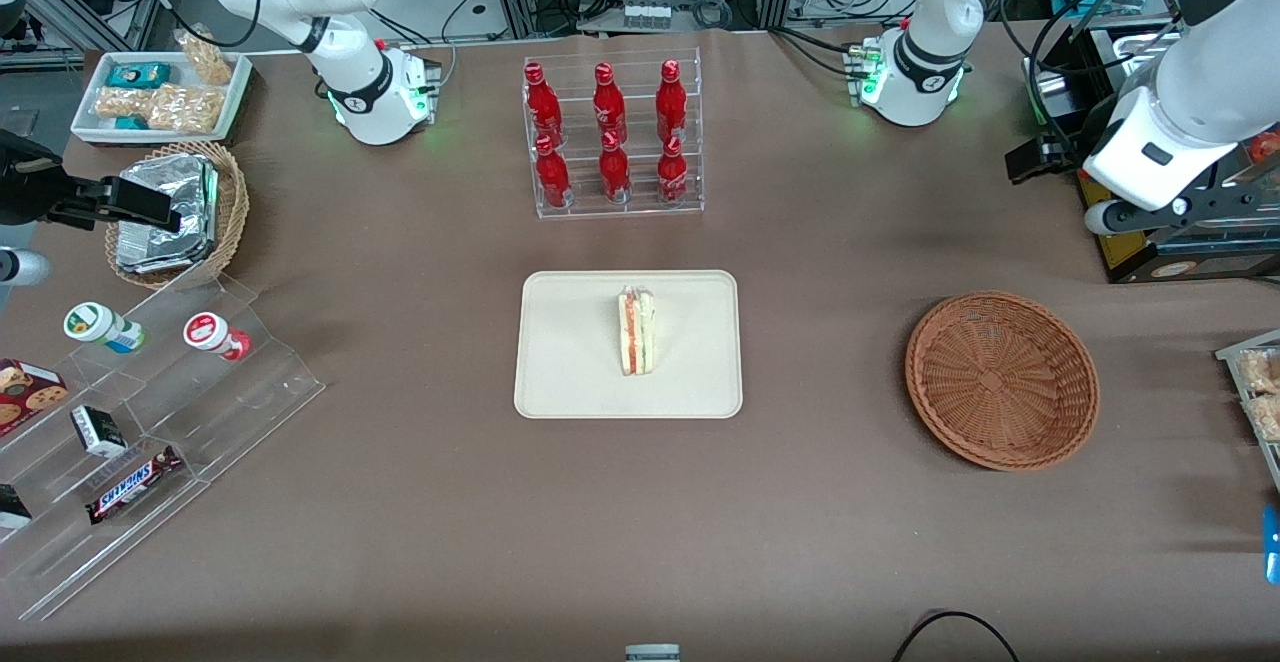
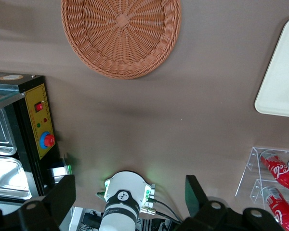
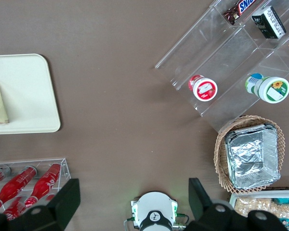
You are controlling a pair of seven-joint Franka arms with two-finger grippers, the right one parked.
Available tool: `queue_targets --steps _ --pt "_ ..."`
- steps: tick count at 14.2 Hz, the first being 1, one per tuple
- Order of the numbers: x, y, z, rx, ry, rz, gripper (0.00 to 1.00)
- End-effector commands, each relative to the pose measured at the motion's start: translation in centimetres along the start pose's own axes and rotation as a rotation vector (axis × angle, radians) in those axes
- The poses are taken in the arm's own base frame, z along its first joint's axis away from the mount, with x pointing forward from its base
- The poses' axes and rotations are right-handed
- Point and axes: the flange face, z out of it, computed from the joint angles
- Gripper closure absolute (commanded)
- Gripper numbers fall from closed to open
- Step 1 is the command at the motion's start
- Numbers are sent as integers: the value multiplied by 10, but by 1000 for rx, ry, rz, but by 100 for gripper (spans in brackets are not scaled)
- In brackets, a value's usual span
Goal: Place sandwich from basket to tray
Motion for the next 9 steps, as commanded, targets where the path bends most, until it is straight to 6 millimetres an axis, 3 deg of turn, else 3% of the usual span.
queue_targets --steps 1,4,7,9 --pt "11 0 -3 -4 1 -11 0" --pt "11 -8 10 14 -47 -16 0" --pt "15 -11 9 4 -32 -28 0" --pt "23 -42 5 -50 4 -79 0"
